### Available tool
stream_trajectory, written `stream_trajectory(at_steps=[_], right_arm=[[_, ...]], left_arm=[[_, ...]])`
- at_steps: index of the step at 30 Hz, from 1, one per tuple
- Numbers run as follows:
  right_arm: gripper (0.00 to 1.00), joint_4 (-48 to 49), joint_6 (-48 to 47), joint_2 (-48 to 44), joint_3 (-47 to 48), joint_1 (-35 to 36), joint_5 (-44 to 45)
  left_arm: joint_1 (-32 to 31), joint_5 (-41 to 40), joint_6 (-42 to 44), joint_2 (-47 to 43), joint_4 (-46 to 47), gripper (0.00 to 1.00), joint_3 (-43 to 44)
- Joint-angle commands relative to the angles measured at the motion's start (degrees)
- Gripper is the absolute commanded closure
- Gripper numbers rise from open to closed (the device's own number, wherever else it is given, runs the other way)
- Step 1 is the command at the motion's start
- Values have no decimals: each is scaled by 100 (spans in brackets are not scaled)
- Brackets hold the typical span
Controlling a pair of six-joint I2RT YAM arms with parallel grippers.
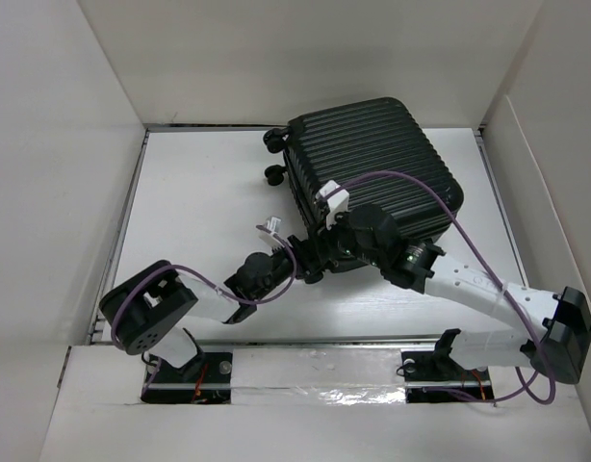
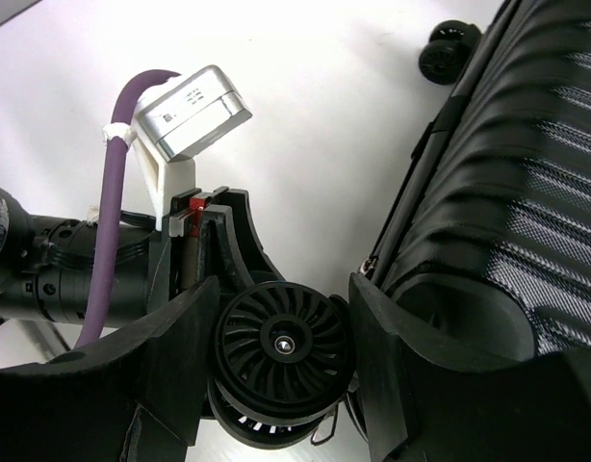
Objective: Pack the luggage
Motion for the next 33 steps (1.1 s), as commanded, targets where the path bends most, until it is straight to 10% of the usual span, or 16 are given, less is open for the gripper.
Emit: stream_trajectory(at_steps=[1,33], right_arm=[[89,180,68,213,318,338,-1022],[89,382,244,-217,-112,399,-2236]], left_arm=[[-66,122,-39,-403,1721,56,-84],[-892,-406,725,-826,1176,64,99]])
